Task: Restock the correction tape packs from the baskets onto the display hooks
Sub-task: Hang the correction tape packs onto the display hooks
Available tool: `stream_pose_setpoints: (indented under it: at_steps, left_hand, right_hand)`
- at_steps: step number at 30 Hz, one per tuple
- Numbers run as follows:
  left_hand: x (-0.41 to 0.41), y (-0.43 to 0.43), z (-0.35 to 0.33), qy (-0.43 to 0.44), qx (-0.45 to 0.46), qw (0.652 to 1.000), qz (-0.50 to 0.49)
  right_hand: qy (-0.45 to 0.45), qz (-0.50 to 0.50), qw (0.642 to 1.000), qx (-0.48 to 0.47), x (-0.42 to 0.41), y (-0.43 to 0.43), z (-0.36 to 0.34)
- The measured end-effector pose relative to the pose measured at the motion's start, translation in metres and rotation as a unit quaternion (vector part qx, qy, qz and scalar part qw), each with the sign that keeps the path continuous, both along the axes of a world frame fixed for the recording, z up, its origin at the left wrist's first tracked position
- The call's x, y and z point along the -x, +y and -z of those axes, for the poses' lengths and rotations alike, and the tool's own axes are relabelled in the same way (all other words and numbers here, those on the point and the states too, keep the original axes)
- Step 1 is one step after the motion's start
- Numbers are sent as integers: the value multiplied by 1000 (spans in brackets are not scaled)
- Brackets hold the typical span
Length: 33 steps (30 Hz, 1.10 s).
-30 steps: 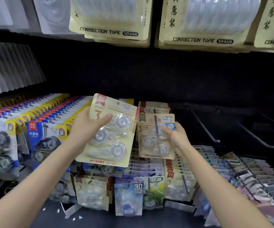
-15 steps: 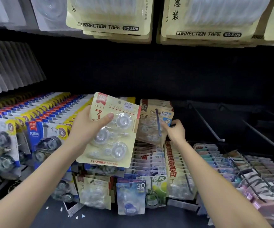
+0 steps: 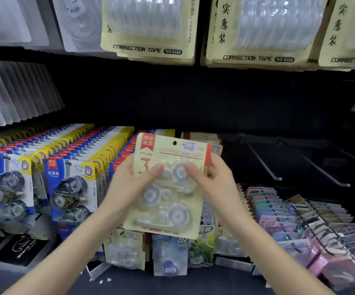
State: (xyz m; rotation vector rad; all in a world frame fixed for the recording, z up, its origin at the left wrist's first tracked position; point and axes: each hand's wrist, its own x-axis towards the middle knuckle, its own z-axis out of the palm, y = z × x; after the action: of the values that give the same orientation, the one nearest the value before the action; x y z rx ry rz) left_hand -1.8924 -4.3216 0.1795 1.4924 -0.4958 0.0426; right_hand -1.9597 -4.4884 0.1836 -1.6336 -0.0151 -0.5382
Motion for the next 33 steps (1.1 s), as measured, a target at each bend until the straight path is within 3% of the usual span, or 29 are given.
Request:
stream_pose_setpoints:
  at_steps: [3,6,8,10,16,18,22,30,33]
  left_hand:
    - [8,-7,7,-6,-45,999,22]
    - [-4,-1,18,-142,-182,972,-45]
    - [-23,4,23,-299,-278,901,-145]
    - [-45,6,27,-396,-343,831,-187]
    - [-87,0,33,-430,-535,717,-124]
    - [-92,0,32,-419,-558,708,-109]
    - [-97,1,29,-388,-555,732,-73]
    - [-96,0,30,-430,-546,714,-87]
    - [-96,0,33,-424,-542,721,-84]
  right_hand:
    - [-2,-20,998,-52,8,0,7]
    - [-7,12,998,-63,14,-24,20]
    - [1,44,999,-29,15,-45,27]
    - [20,56,998,21,11,-63,30]
    - [54,32,995,79,2,-81,27]
    - [69,37,991,105,2,-87,26]
    - [94,23,988,121,2,-90,20]
    - [131,43,980,142,4,-91,15]
    - [134,41,980,139,-1,-91,20]
